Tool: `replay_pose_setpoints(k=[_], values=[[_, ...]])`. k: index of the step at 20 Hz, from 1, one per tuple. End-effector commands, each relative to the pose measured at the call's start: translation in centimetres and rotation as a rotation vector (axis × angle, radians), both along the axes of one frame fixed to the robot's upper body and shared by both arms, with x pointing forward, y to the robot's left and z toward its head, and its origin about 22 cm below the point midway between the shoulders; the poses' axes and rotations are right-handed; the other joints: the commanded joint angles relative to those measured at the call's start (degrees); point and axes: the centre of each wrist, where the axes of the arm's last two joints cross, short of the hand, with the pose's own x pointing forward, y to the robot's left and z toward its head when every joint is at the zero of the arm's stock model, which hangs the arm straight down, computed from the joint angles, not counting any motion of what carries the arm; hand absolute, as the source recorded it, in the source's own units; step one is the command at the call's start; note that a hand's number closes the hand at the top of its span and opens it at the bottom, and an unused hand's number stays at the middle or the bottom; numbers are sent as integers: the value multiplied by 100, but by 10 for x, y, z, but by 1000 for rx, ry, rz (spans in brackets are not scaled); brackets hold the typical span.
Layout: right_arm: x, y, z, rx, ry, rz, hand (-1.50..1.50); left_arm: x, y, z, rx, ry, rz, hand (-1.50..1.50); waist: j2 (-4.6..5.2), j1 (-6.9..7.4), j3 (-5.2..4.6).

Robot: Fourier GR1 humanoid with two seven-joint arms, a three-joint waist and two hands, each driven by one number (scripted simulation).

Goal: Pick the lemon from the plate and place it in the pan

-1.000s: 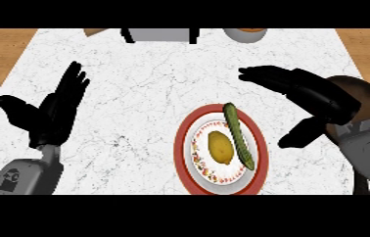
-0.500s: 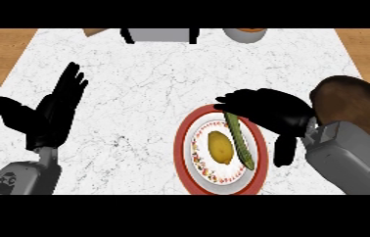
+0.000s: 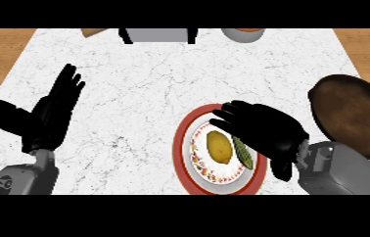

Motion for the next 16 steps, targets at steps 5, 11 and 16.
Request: replay_pose_setpoints(k=[5, 11, 16], values=[[-36, 34, 1, 10, -58, -6, -150, 0, -20, -21, 2, -2, -4, 0, 4, -18, 0], [-35, 68, -8, -21, -52, -29, -150, -2, -27, -12, -2, -1, -8, 0, 6, 5, 0], [-21, 61, -28, -60, -67, -72, -150, 8, -5, -11, 4, 9, -8, 0, 12, 6, 1]])
